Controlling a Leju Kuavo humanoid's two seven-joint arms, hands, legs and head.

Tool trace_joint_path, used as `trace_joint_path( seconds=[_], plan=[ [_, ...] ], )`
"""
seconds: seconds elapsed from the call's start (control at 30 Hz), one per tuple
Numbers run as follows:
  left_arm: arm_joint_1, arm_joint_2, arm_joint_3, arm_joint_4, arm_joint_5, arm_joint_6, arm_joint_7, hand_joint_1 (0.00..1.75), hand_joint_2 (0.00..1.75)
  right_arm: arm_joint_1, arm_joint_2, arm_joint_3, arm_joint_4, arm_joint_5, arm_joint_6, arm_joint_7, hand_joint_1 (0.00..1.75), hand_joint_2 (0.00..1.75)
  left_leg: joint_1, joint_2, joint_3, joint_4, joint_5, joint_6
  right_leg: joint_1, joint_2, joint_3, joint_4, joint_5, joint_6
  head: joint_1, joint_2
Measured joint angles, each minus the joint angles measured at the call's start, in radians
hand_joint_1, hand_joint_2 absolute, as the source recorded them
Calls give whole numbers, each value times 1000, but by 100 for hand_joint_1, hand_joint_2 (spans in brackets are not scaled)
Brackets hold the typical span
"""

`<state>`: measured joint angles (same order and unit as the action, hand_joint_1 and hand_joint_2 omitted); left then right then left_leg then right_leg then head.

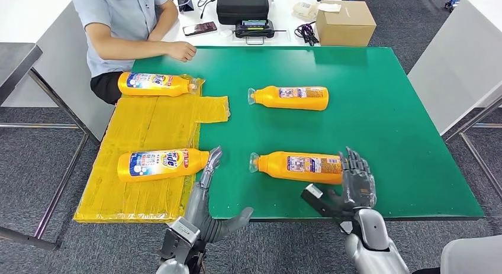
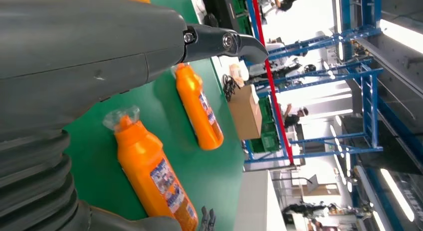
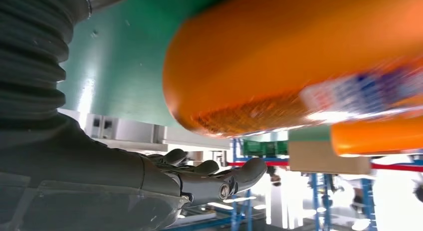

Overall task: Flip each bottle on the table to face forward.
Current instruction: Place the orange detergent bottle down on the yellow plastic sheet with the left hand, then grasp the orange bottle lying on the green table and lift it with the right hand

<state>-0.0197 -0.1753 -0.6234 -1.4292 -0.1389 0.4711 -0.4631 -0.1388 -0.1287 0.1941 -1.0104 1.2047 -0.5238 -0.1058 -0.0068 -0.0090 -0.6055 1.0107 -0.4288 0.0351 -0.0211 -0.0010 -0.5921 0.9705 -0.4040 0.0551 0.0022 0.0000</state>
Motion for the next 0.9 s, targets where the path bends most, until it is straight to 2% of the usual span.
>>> trace_joint_path(
  seconds=[0.17,0.4,0.63,0.73,0.9],
  plan=[
    [8,1,0,-11,-15,1,7,0,175,62,0,46,-96,15,16,25,0,175,0,0,-1,0,-1,0,0,0,-1,0,0,0,0,0],
    [13,3,0,-17,-18,0,12,0,175,88,-1,66,-141,15,22,29,0,175,0,0,-1,0,0,0,0,0,0,0,0,0,0,0],
    [26,6,0,-25,-40,-8,26,0,175,131,-2,73,-208,8,43,72,0,175,0,0,-1,0,0,0,0,0,-1,0,0,0,0,0],
    [27,6,0,-27,-43,-18,29,0,175,121,-4,72,-213,-21,62,78,0,175,0,0,-1,0,0,0,0,0,-1,0,0,0,0,0],
    [23,6,-3,-26,-40,-29,31,0,175,51,-5,67,-180,-45,65,70,0,175,0,1,0,0,1,0,0,0,-1,0,1,0,0,0]
  ],
)
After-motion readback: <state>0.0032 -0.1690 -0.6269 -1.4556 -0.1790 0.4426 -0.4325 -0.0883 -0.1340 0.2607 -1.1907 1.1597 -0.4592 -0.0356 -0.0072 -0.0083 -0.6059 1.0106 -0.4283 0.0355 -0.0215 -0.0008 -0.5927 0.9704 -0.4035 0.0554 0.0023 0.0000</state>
